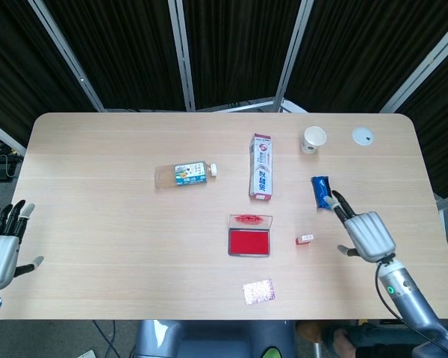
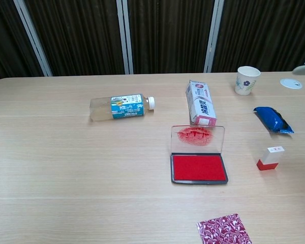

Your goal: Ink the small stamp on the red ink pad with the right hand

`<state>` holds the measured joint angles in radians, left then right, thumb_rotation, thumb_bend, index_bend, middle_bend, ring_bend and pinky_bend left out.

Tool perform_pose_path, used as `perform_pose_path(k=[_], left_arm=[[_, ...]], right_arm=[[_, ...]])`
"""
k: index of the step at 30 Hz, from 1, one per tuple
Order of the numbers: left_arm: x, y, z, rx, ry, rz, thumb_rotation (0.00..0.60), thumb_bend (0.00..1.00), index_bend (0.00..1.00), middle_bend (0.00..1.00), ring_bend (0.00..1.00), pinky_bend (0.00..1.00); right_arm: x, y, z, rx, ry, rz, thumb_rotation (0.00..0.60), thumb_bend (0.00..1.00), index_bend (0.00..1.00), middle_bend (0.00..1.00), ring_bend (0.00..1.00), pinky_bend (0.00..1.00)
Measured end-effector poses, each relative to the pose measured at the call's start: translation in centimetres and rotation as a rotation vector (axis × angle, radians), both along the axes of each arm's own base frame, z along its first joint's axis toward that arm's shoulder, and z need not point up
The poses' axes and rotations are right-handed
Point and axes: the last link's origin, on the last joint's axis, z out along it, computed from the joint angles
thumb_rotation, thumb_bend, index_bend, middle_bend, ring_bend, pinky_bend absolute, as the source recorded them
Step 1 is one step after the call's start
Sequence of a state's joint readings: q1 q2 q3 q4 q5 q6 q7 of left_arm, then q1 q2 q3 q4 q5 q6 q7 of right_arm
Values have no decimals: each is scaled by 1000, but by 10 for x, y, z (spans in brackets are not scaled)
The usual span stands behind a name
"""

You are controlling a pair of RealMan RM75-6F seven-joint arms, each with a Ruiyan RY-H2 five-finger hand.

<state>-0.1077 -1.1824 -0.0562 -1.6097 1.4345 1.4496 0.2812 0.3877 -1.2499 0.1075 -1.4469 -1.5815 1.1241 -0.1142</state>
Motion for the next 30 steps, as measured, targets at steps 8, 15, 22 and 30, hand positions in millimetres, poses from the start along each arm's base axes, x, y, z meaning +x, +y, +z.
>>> perform_pose_path(k=[8, 15, 22, 30], left_arm=[[-8, 8, -4, 10, 25, 35, 600, 0, 0, 0, 0, 0], [-8, 7, -5, 17, 28, 32, 600, 0, 0, 0, 0, 0], [-8, 7, -6, 12, 32, 39, 600, 0, 0, 0, 0, 0], [-8, 6, -8, 8, 38, 38, 600, 0, 0, 0, 0, 0]], right_arm=[[8, -17, -44, 118, -3, 18, 600, 2, 292, 241, 756, 1000], [6, -18, -65, 155, 5, 39, 600, 115, 322, 296, 756, 1000], [-1, -17, -73, 161, 53, 54, 600, 189, 342, 334, 756, 1000], [-10, -18, -81, 152, 76, 69, 600, 228, 384, 374, 757, 1000]])
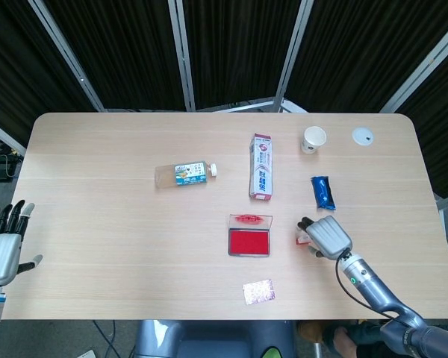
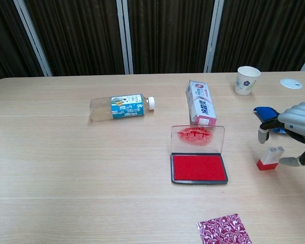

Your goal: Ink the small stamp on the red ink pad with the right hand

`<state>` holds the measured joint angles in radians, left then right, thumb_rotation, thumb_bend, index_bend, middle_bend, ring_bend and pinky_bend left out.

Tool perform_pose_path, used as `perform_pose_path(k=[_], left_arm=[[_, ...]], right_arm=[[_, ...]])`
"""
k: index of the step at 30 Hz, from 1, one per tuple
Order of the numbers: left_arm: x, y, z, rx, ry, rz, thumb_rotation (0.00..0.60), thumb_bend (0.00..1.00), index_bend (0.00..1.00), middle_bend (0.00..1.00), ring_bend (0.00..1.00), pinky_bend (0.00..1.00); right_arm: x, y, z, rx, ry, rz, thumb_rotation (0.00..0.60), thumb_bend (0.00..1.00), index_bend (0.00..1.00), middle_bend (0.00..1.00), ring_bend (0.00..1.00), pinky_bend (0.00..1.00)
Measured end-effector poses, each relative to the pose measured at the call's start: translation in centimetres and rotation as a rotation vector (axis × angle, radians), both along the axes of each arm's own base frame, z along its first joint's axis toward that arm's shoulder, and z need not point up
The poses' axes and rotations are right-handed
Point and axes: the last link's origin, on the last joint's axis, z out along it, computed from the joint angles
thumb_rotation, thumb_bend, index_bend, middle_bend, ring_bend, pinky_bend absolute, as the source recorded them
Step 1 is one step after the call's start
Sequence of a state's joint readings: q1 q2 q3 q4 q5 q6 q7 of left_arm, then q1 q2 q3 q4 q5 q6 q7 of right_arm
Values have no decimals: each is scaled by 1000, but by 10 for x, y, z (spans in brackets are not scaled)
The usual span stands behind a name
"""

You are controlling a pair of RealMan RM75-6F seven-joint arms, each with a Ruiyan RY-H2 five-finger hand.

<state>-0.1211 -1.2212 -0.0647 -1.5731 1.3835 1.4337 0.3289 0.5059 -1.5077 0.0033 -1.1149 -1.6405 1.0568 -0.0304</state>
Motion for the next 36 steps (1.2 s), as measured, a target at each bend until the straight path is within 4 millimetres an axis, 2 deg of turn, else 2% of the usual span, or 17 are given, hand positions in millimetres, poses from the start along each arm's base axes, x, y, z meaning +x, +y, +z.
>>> perform_pose_path(k=[18, 27, 36], left_arm=[[0, 0, -1, -1, 6, 4, 600, 0, 0, 0, 0, 0], [-1, -1, -1, -4, 15, 5, 600, 0, 0, 0, 0, 0], [-1, 0, -2, -7, 14, 6, 600, 0, 0, 0, 0, 0]], right_arm=[[-5, -6, -10, 0, -31, -22, 600, 274, 453, 447, 765, 1000], [-7, -9, -10, -10, -21, 3, 600, 392, 549, 545, 779, 1000], [2, -10, -3, -12, -78, 36, 600, 413, 562, 561, 779, 1000]])
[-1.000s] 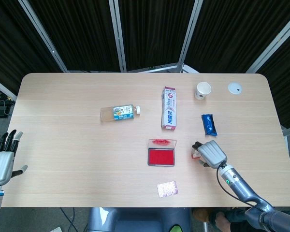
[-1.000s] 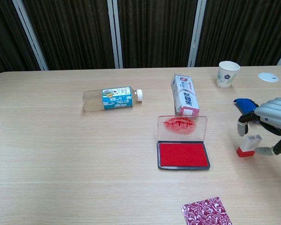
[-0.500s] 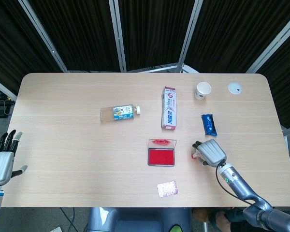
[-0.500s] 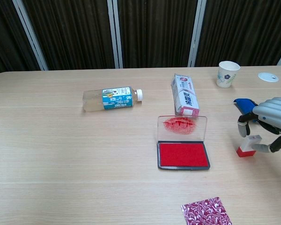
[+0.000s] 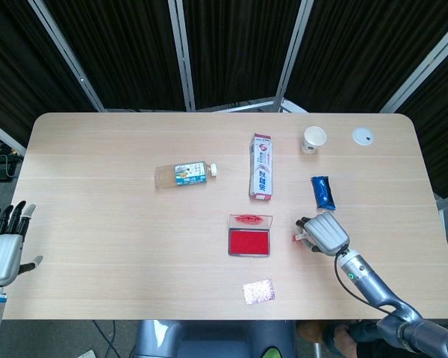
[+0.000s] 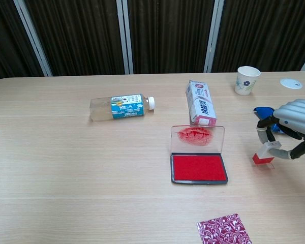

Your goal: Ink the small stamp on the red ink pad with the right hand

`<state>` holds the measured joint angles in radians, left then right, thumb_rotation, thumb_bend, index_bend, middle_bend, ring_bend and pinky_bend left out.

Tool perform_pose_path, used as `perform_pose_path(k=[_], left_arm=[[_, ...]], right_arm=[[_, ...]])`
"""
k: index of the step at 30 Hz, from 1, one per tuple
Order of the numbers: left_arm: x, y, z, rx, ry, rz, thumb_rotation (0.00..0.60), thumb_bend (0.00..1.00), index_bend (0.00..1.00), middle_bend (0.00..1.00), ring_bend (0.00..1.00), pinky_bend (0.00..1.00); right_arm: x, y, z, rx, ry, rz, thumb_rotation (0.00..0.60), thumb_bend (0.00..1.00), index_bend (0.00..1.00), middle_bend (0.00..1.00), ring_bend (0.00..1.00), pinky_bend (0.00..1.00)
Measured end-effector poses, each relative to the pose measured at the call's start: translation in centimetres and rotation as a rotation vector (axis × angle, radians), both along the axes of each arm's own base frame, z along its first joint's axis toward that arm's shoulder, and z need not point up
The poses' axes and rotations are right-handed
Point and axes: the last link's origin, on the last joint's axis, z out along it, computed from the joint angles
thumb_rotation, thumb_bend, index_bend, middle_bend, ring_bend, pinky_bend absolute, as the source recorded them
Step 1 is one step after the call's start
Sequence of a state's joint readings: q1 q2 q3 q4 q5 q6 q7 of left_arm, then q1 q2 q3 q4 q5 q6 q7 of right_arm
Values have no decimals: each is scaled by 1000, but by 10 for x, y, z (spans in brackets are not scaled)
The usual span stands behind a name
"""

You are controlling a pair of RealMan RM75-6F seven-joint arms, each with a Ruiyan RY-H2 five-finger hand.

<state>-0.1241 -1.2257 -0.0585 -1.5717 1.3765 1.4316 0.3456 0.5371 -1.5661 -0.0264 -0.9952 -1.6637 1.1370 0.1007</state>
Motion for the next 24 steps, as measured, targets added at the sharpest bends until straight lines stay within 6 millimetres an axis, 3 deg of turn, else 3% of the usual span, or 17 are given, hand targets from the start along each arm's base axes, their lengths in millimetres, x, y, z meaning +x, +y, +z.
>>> perform_pose_path(k=[5, 11, 18, 24], left_arm=[[0, 0, -1, -5, 0, -2, 600, 0, 0, 0, 0, 0], [0, 0, -1, -5, 2, -3, 600, 0, 0, 0, 0, 0], [-1, 1, -2, -8, 5, 1, 600, 0, 0, 0, 0, 0], [-3, 1, -1, -6, 5, 9, 600, 0, 0, 0, 0, 0]], right_arm=[[18, 1, 6, 26, -64, 16, 600, 432, 565, 563, 778, 1000], [62, 2, 10, 93, -122, 92, 600, 434, 569, 563, 778, 1000], [100, -1, -7, 155, -73, 185, 600, 446, 571, 564, 779, 1000], [109, -2, -25, 166, -53, 197, 600, 457, 573, 566, 778, 1000]])
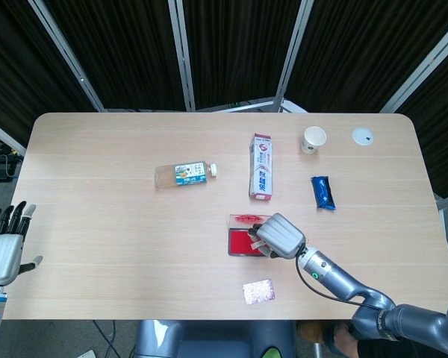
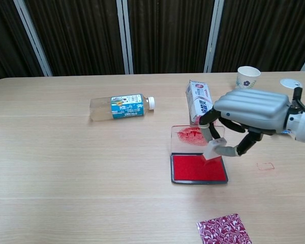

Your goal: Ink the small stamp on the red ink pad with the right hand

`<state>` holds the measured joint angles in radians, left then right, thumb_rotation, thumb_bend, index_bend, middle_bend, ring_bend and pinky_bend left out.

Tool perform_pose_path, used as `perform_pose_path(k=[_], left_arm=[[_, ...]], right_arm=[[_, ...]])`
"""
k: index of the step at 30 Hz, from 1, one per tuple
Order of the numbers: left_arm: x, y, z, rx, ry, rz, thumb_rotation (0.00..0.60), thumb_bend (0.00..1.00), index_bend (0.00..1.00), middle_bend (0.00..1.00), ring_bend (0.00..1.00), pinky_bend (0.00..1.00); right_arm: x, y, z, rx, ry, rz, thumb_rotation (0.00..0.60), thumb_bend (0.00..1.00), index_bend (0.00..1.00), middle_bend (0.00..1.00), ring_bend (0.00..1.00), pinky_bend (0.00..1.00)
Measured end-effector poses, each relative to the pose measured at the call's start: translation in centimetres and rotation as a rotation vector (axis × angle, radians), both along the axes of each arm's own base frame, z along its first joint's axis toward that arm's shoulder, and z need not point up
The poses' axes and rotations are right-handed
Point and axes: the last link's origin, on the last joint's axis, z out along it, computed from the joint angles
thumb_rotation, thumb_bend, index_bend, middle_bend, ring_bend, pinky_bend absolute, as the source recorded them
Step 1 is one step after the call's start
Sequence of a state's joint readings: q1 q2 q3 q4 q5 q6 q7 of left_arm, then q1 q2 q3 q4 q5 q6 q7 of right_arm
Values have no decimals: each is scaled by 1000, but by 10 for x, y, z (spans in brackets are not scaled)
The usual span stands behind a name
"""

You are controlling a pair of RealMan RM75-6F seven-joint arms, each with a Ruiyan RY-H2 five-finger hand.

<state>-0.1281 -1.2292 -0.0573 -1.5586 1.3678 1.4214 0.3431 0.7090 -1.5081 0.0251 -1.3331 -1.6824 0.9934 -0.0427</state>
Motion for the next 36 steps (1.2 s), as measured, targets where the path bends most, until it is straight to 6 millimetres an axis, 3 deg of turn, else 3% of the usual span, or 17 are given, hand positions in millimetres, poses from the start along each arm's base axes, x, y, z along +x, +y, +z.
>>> perform_pose_path(k=[9, 36], left_arm=[[-1, 1, -1, -3, 3, 2, 600, 0, 0, 0, 0, 0], [-3, 2, -3, -9, 12, 15, 600, 0, 0, 0, 0, 0]], right_arm=[[2, -5, -18, -3, 19, -22, 600, 468, 578, 575, 778, 1000], [-12, -8, -47, -6, 72, -60, 600, 511, 585, 581, 781, 1000]])
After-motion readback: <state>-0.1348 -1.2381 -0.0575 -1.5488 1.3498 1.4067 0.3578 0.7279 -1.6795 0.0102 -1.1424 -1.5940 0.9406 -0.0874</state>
